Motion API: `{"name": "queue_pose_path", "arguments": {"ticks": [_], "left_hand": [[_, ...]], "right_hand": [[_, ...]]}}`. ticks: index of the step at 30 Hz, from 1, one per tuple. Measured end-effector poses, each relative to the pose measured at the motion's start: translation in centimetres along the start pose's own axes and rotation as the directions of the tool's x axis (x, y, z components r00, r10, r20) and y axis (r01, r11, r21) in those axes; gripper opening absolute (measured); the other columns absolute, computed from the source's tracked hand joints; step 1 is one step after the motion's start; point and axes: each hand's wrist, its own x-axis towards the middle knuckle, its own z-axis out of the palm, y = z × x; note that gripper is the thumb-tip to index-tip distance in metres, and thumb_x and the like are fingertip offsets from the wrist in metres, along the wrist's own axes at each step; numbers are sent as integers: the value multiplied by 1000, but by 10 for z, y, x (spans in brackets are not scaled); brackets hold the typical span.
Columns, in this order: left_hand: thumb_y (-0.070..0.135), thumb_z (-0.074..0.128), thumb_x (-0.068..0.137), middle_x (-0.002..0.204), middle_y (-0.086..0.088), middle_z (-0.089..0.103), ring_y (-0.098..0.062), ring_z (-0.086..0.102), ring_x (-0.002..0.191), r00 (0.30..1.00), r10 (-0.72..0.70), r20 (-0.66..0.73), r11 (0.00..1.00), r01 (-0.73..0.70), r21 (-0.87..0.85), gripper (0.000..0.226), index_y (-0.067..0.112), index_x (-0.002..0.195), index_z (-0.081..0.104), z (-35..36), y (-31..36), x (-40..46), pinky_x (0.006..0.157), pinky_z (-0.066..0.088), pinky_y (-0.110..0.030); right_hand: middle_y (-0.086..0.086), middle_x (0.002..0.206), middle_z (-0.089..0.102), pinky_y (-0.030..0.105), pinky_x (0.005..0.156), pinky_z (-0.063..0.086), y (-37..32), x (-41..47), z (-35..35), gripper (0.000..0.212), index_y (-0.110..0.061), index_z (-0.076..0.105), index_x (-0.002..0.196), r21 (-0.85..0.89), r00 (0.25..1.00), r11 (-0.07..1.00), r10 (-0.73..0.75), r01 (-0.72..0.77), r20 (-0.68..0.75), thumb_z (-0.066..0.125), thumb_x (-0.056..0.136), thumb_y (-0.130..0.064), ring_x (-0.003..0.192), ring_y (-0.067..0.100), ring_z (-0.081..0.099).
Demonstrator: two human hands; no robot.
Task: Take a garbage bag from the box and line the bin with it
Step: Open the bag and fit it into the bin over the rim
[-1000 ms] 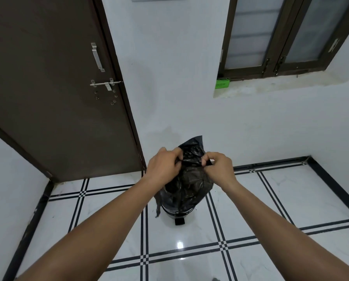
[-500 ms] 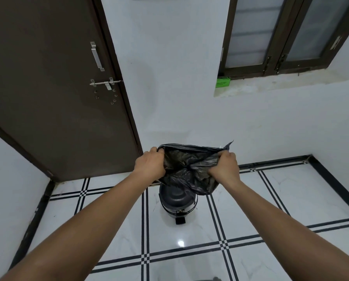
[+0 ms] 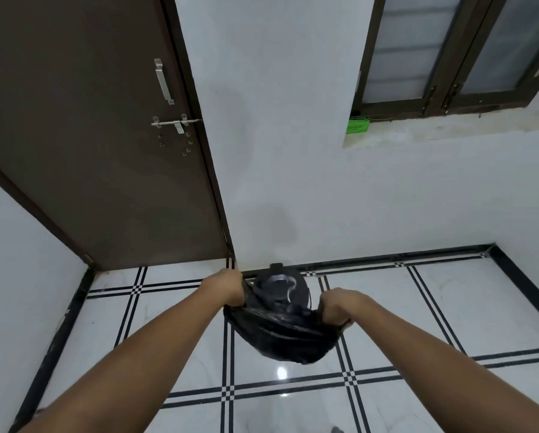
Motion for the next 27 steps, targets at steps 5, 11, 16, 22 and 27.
{"name": "queue_pose_path", "arguments": {"ticks": [5,11,16,22,27], "left_hand": [[19,75,82,150,-15,29,-34,64,98,726,-8,-688,982,-125,-143,72,8,143,37,5,-4,9,68,56,-41],[14,62,90,145,-8,43,-30,63,110,938,-68,-339,998,61,-33,59,11,146,43,24,-28,6,84,56,-38],[26,62,83,134,-6,50,-30,62,116,995,-60,-84,995,53,-84,59,18,140,52,36,-48,7,89,54,-39],[28,71,86,132,-12,40,-38,65,96,908,-44,-417,984,-34,-178,63,12,139,42,25,-70,10,69,51,-41],[24,74,83,135,-16,36,-39,67,88,891,-17,-455,988,-54,-142,83,22,152,28,26,-89,15,70,54,-42]], "right_hand": [[9,142,45,32,71,53,-14,17,-9,50,-9,54,126,361,492,864,158,350,-856,60,77,-3,88,27,61],[8,136,53,35,77,55,-12,29,14,47,-17,56,130,-35,781,993,-113,115,-614,66,84,-17,104,30,65],[7,102,71,31,80,58,-25,31,21,24,-15,71,100,227,947,973,36,40,-320,60,80,-21,97,26,68],[-2,83,64,36,67,52,-40,34,14,38,-25,50,98,439,689,854,140,281,-712,74,69,-22,90,25,57],[-2,115,42,32,64,52,-39,39,11,43,-32,56,107,270,549,880,14,389,-836,65,76,-3,74,27,63]]}}
